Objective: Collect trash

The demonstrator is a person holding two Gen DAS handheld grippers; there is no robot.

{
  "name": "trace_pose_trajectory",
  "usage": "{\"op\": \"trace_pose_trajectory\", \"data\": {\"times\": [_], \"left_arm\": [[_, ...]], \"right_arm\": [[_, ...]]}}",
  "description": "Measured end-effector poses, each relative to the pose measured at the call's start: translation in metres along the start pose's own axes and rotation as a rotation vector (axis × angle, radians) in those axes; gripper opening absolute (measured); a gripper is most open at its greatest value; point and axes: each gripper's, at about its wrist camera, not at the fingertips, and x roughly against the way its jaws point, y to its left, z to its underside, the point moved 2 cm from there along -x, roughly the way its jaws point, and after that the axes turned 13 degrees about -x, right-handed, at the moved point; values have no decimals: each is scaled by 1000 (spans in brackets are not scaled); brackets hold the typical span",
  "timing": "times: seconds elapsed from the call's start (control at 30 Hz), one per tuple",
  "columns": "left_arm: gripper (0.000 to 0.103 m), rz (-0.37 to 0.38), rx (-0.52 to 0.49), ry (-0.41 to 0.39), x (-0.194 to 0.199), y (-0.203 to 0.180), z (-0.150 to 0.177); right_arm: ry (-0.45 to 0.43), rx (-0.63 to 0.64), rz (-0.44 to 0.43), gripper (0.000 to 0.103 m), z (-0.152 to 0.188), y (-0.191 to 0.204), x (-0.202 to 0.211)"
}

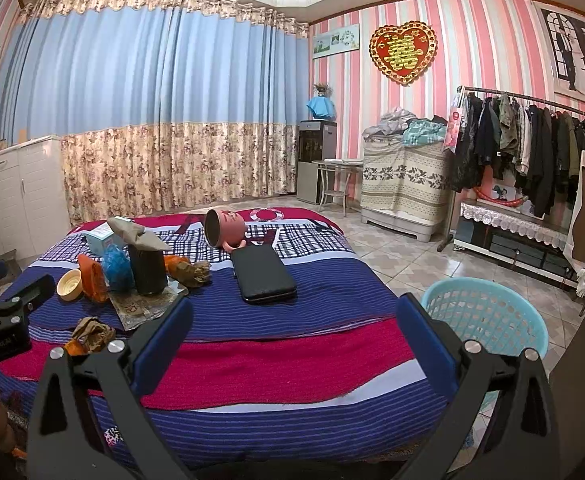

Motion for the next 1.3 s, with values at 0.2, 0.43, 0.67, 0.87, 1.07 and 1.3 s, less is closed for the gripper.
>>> {"op": "trace_pose_trajectory", "data": {"times": [0.2, 0.43, 0.67, 0.87, 1.07, 1.3], "left_arm": [[98, -2, -2, 0, 1, 0, -1], [98, 0, 0, 0, 0, 0, -1], [98, 0, -1, 1, 0, 0, 0], [98, 0, 0, 2, -1, 0, 0], [98, 0, 0, 4, -3, 0, 3], [98, -3, -1, 10, -4, 1, 4]], "right_arm": [[-1, 0, 1, 99, 0, 0, 0], [-1, 0, 1, 99, -1, 1, 0], [0, -1, 0, 99, -1, 1, 0], [1, 0, -2, 99, 0, 2, -1], [0, 0, -3, 99, 2, 2, 0], [1, 1, -3, 99, 1, 2, 0]]}}
